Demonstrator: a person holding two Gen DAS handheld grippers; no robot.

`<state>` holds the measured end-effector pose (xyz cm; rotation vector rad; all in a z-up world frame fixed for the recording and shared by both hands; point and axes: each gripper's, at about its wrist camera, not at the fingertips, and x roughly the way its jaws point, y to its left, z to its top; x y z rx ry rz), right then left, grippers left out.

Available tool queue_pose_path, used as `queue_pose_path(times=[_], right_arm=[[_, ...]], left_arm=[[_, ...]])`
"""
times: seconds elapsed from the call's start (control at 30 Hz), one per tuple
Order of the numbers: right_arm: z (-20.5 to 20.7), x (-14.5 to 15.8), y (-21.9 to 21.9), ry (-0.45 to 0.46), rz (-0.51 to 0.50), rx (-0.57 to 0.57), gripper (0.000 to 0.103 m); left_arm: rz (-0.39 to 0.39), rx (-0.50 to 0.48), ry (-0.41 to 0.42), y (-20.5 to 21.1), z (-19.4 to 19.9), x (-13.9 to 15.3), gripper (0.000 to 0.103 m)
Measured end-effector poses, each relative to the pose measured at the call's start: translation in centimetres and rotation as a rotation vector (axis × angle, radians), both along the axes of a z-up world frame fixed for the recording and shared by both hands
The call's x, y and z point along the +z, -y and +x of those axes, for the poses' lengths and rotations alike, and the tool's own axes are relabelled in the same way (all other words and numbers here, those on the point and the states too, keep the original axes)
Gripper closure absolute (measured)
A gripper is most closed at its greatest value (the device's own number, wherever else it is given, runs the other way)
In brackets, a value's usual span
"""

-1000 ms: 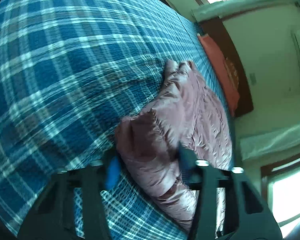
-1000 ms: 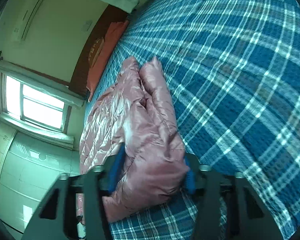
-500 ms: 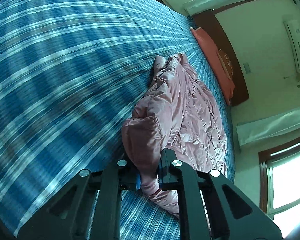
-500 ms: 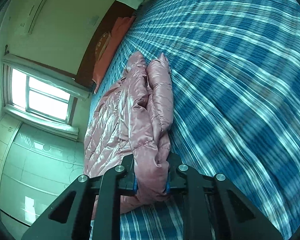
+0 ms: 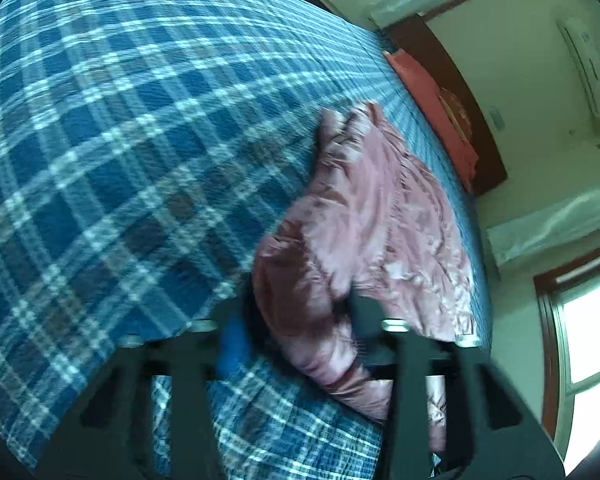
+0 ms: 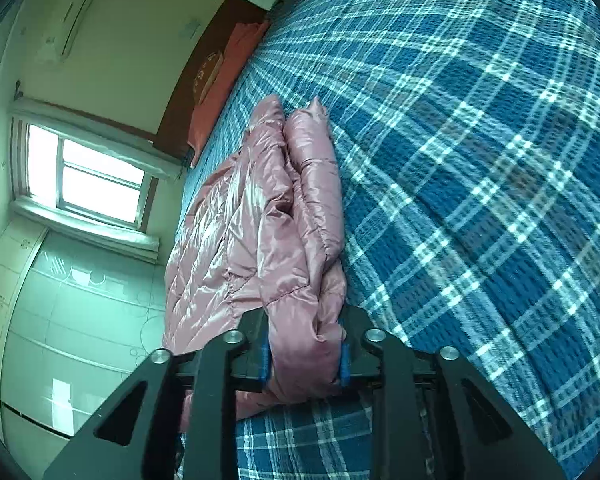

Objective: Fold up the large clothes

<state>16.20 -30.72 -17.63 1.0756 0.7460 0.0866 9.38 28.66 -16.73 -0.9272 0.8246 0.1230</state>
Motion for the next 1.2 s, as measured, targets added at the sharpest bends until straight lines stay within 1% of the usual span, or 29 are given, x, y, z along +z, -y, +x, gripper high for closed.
queue_pose_path(times=[0.03,0.07,0.1,0.13,0.27,0.3,0.33,0.37,0.4,0.47,0.53,0.63,0.7,0.73,0.8,0.83,0.93,0.97,1.0,1.1,1.17,1.2], right_arm=[[-0.4,-0.2,0.4,-0.002,0.001,-0.009,0.064],[-0.6,-0.2,0.6,-0.002,-0.002,-0.021,0.060],[-0.7,-0.2,1.0,0.001,-0.006,-0.034,0.051],[-0.6,-0.1,1.3,0.004,-0.007,-0.037,0.049],[-0.1,-0.5,1.9,0.004,-0.011,-0.032,0.049],[0.1,-0.6,2.1,0.001,-0.018,-0.032,0.055],[0.5,-0.7,2.2,0.000,-0.020,-0.020,0.065],[0.9,-1.0,2.1,-0.004,-0.020,-0.010,0.068],[1.2,-1.3,2.1,-0.010,-0.022,-0.010,0.071],[1.4,-1.3,2.0,-0.009,-0.032,-0.006,0.071],[1.5,-1.2,2.0,-0.008,-0.037,0.004,0.071],[1.5,-1.2,2.4,-0.006,0.001,0.005,0.071],[1.1,-1.3,3.0,-0.003,0.013,-0.009,0.070],[0.8,-1.3,3.3,-0.001,0.013,-0.013,0.069],[0.4,-1.3,4.0,-0.002,0.006,-0.026,0.068],[0.2,-1.2,4.2,-0.004,0.004,-0.034,0.065],[-0.7,-1.1,5.5,-0.010,-0.009,-0.060,0.064],[-1.0,-1.0,5.8,-0.013,-0.019,-0.066,0.064],[-1.3,-0.9,6.1,-0.025,-0.043,-0.076,0.064],[-2.0,-0.2,7.1,-0.077,-0.150,-0.108,0.064],[-2.3,0.2,7.4,-0.095,-0.194,-0.112,0.064],[-2.3,0.6,7.6,-0.113,-0.239,-0.115,0.064]], left_arm=[[-0.012,0.014,0.007,-0.4,-0.2,-0.1,0.041],[-0.028,0.022,0.011,-0.8,-0.2,-0.3,0.039],[-0.037,0.026,0.004,-1.4,-0.1,-0.6,0.038],[-0.045,0.028,-0.002,-1.6,-0.1,-0.8,0.038],[-0.048,0.028,0.004,-2.5,0.1,-1.2,0.038],[-0.047,0.032,0.001,-2.5,0.2,-1.2,0.041],[-0.044,0.039,-0.004,-2.6,0.3,-1.2,0.045],[-0.042,0.039,-0.006,-2.5,0.5,-1.2,0.055],[-0.042,0.027,-0.004,-2.4,0.8,-1.3,0.068],[-0.060,0.008,-0.003,-2.3,1.1,-1.7,0.075],[-0.078,0.015,-0.007,-2.3,1.1,-2.1,0.075],[-0.054,0.000,-0.009,-2.0,1.2,-1.7,0.072],[-0.059,-0.003,-0.008,-2.1,1.1,-1.4,0.070],[-0.065,-0.003,-0.008,-2.3,0.9,-1.3,0.068],[-0.065,0.009,-0.010,-2.9,0.5,-0.9,0.057],[-0.055,0.021,-0.014,-3.2,0.2,-0.7,0.055],[-0.041,0.042,-0.014,-4.1,-0.4,-0.1,0.053],[-0.033,0.045,-0.017,-4.4,-0.5,0.0,0.053],[-0.006,0.055,-0.030,-4.9,-0.7,0.2,0.053],[0.070,0.071,-0.049,-5.6,-1.2,0.9,0.053],[0.172,0.082,-0.073,-5.9,-1.4,1.7,0.053],[0.250,0.079,-0.092,-6.0,-1.4,2.2,0.053]])
